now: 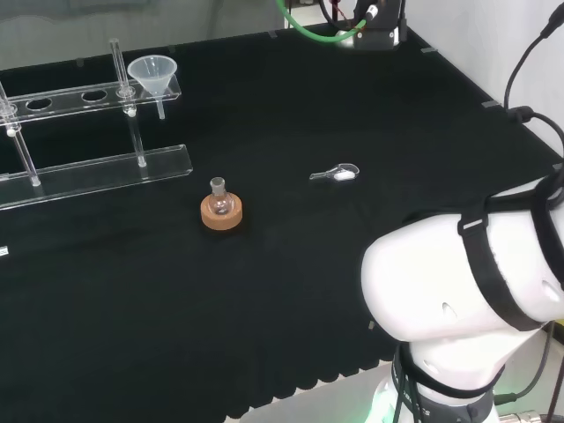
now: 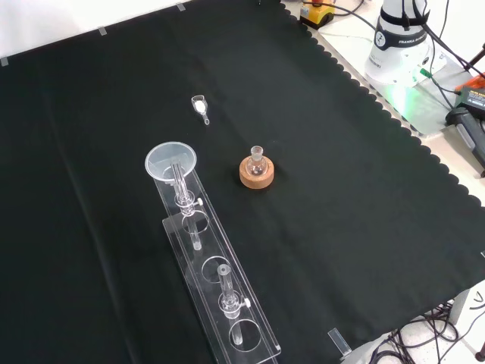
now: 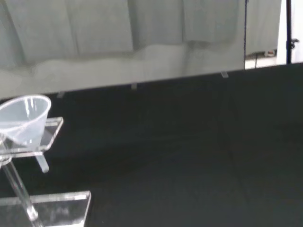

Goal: Pick up the funnel from the transparent funnel stand.

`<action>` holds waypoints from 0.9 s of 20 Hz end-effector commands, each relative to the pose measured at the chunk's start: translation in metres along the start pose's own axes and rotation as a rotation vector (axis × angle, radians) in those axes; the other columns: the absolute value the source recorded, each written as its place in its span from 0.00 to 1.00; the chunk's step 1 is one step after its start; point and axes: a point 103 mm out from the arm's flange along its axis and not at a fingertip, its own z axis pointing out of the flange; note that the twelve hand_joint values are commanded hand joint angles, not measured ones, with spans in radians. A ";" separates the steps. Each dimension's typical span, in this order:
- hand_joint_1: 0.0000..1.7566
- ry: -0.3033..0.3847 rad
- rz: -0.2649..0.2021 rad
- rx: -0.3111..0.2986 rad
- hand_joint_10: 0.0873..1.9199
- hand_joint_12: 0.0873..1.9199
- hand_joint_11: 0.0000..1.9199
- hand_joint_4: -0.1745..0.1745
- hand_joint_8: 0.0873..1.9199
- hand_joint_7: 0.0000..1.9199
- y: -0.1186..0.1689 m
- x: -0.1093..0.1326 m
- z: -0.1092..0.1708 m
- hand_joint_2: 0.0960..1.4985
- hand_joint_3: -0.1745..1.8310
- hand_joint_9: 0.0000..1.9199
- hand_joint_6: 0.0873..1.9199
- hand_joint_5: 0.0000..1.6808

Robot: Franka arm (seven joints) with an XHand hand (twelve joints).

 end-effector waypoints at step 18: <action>0.11 0.093 -0.100 0.072 0.05 0.60 0.00 0.30 0.00 0.02 0.167 0.139 0.131 0.54 0.22 0.00 0.00 0.06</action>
